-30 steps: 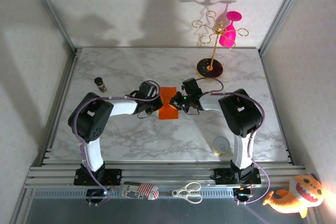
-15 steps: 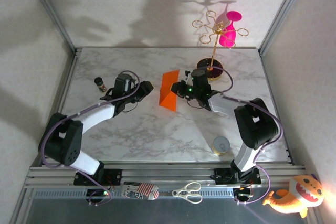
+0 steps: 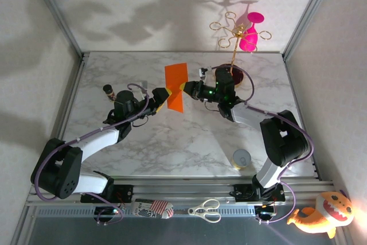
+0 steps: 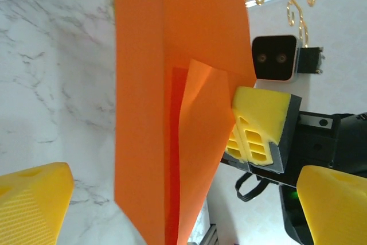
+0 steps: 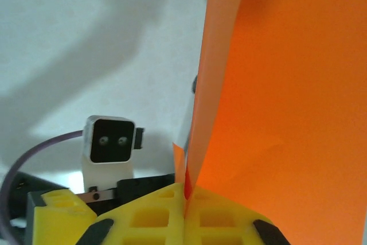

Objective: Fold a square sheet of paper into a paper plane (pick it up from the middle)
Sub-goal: Turn over the paper at the center of the table.

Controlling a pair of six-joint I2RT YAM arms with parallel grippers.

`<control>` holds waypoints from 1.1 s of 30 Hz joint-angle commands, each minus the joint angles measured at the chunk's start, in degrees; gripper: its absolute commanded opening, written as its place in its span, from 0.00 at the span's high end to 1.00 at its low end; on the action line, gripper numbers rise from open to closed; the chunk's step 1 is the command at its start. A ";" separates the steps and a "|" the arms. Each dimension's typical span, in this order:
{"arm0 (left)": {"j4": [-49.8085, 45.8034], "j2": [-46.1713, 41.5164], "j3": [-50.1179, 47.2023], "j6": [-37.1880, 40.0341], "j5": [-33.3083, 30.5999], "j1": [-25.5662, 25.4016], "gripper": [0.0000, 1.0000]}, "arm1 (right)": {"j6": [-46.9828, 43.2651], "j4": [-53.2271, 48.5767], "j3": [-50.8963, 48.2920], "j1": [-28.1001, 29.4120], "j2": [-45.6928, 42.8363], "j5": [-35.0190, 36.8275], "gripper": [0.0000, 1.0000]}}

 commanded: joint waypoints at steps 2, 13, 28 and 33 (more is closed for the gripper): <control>5.92 0.05 -0.08 -1.65 2.32 -0.42 0.01 | 4.64 6.85 -1.06 0.16 1.59 -3.96 1.00; 11.71 4.77 2.16 -5.77 5.96 -0.91 0.42 | 7.49 9.44 -1.15 0.16 3.20 -5.52 1.00; 11.16 6.68 2.70 -5.59 5.38 -0.21 0.67 | 3.88 3.07 -0.80 -0.45 2.26 -3.26 0.94; 10.28 6.82 2.79 -5.83 4.99 0.19 0.68 | 3.98 3.14 -0.97 -0.45 2.14 -2.98 0.94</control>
